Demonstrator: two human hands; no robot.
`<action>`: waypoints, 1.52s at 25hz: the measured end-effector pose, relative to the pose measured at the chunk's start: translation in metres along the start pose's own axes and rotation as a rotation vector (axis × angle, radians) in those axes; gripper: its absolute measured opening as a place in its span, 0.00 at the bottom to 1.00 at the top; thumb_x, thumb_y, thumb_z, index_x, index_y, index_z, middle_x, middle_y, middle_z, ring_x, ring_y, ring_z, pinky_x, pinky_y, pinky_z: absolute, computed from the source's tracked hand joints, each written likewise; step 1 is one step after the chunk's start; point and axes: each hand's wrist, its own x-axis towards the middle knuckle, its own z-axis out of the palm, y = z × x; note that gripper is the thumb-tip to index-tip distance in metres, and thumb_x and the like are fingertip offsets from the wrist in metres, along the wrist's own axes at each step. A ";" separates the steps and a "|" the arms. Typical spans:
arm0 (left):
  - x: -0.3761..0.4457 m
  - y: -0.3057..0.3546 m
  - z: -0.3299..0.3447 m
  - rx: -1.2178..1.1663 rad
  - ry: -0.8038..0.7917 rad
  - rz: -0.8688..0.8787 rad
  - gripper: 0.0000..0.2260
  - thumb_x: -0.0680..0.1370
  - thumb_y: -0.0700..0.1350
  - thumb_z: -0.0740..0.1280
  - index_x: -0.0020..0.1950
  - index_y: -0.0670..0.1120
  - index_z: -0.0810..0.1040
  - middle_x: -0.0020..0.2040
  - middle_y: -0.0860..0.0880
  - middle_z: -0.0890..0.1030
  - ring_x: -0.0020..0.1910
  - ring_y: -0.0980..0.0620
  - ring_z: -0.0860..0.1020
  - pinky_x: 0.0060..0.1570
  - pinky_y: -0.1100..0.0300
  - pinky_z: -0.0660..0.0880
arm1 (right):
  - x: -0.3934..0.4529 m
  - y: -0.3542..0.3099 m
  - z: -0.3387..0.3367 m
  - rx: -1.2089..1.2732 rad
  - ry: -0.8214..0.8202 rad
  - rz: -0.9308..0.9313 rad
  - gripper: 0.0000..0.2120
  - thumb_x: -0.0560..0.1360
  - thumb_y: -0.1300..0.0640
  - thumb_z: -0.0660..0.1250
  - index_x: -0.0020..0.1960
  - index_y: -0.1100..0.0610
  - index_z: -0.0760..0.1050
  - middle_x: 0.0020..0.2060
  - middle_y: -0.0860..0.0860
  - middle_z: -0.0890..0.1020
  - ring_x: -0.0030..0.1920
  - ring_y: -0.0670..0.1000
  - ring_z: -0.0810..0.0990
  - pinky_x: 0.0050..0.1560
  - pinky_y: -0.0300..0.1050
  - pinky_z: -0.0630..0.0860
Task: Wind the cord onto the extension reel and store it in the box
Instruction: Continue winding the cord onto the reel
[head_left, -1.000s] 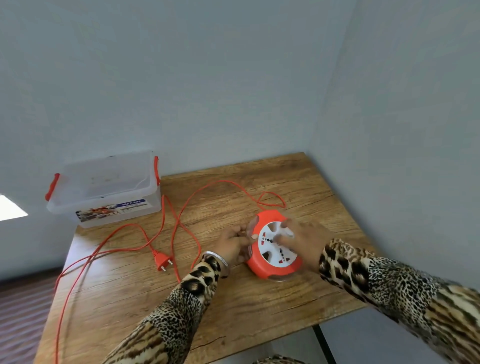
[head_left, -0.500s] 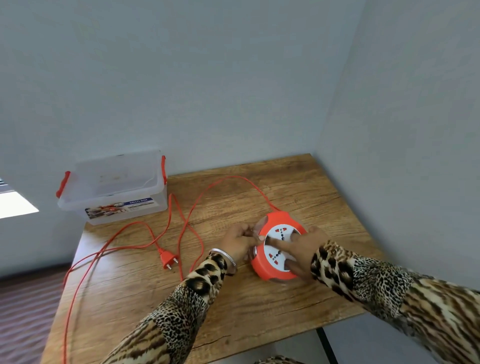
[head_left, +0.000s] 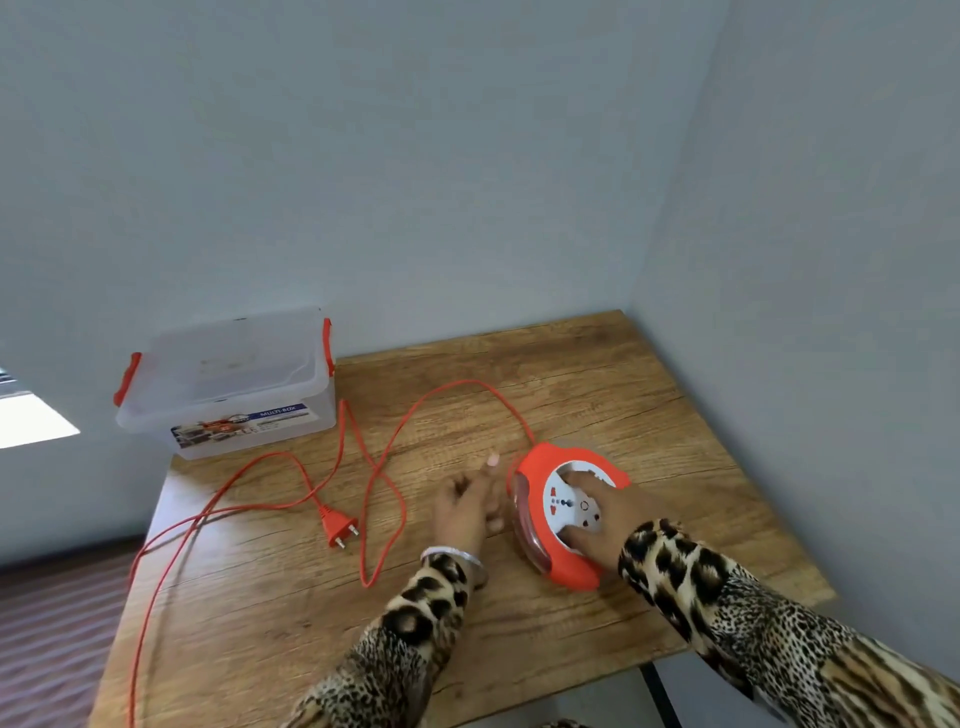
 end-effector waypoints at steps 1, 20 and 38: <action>0.007 0.010 -0.001 0.070 -0.043 -0.125 0.16 0.74 0.57 0.68 0.53 0.46 0.73 0.47 0.45 0.80 0.42 0.49 0.78 0.40 0.55 0.77 | -0.004 0.002 -0.001 -0.029 0.011 -0.033 0.34 0.66 0.33 0.60 0.70 0.34 0.54 0.60 0.47 0.78 0.55 0.51 0.78 0.50 0.41 0.73; 0.054 0.061 -0.002 -0.163 -0.060 -0.091 0.18 0.78 0.27 0.54 0.65 0.40 0.70 0.56 0.45 0.74 0.55 0.47 0.74 0.62 0.54 0.71 | -0.019 0.023 -0.001 -0.127 0.015 0.051 0.38 0.62 0.28 0.54 0.71 0.33 0.50 0.61 0.46 0.78 0.54 0.50 0.78 0.47 0.43 0.77; 0.013 -0.009 -0.009 0.186 -0.359 -0.002 0.12 0.68 0.38 0.76 0.50 0.43 0.81 0.42 0.48 0.84 0.34 0.50 0.83 0.39 0.55 0.82 | 0.024 -0.010 -0.025 -0.421 -0.003 -0.166 0.32 0.72 0.37 0.56 0.73 0.36 0.47 0.60 0.51 0.77 0.59 0.53 0.76 0.57 0.52 0.68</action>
